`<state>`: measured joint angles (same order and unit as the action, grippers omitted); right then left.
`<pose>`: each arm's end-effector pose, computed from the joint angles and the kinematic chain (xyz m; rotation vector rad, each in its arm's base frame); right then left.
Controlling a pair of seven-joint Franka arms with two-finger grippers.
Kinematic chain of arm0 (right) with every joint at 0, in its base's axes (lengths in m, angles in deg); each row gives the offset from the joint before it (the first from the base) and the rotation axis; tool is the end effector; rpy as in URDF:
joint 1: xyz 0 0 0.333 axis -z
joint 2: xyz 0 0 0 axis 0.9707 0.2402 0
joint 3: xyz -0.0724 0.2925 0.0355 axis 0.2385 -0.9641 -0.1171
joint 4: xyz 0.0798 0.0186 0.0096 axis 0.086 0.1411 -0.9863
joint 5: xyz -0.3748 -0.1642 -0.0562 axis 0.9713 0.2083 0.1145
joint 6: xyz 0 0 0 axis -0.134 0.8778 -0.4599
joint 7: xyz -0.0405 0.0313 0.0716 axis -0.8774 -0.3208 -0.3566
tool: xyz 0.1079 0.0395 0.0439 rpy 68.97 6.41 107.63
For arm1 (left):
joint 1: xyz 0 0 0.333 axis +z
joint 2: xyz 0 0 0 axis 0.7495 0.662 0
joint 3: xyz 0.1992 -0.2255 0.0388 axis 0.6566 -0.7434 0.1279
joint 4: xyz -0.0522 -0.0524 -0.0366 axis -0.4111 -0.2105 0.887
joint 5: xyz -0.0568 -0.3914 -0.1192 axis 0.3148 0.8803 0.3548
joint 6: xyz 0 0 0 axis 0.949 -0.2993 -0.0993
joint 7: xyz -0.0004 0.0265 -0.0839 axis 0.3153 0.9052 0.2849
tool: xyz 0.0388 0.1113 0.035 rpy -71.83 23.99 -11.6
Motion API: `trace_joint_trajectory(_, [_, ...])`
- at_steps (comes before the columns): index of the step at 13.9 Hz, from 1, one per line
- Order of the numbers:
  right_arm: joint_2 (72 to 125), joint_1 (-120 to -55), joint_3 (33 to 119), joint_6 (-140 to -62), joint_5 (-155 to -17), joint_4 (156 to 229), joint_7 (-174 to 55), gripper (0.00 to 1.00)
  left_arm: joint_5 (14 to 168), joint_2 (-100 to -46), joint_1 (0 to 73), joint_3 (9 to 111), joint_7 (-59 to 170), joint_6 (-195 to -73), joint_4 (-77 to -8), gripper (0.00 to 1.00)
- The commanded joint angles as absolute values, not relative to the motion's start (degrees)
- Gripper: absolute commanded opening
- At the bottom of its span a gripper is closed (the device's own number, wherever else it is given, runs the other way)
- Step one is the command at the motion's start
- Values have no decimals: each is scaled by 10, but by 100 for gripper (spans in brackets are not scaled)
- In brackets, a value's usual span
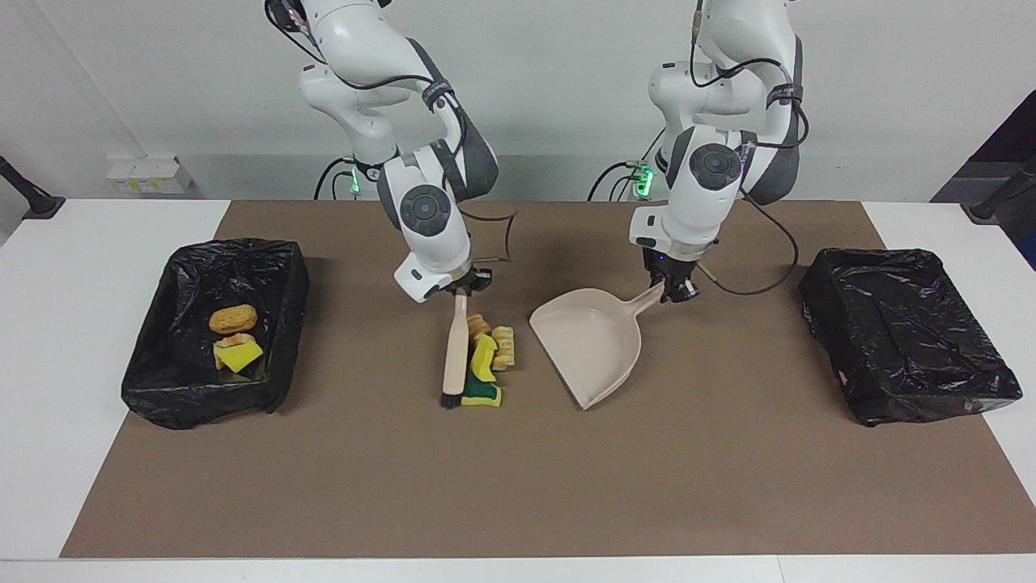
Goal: Sweep and dump trash in bin
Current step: 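Sweep the bread and sponges into the dustpan with the right gripper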
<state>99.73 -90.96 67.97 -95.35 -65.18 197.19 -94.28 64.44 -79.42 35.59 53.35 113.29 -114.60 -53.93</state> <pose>0.5176 0.3115 0.3067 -3.0147 0.0379 0.4554 0.5165 -0.2180 0.3480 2.6260 -1.7056 -0.1237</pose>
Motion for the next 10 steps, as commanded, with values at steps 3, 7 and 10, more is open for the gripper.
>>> trace_joint_trajectory(3, [982,-992,678,-965,-690,1984,-991,0,651,-810,347,541,1129,-1160,-555,0])
trace_joint_trajectory(7, [976,-1040,678,-971,-697,1972,-1009,0,651,-810,348,541,1129,-1160,-555,0])
trace_joint_trajectory(10, [945,-1022,679,-939,-697,1969,-1002,0,651,-810,348,541,1116,-1160,-554,0])
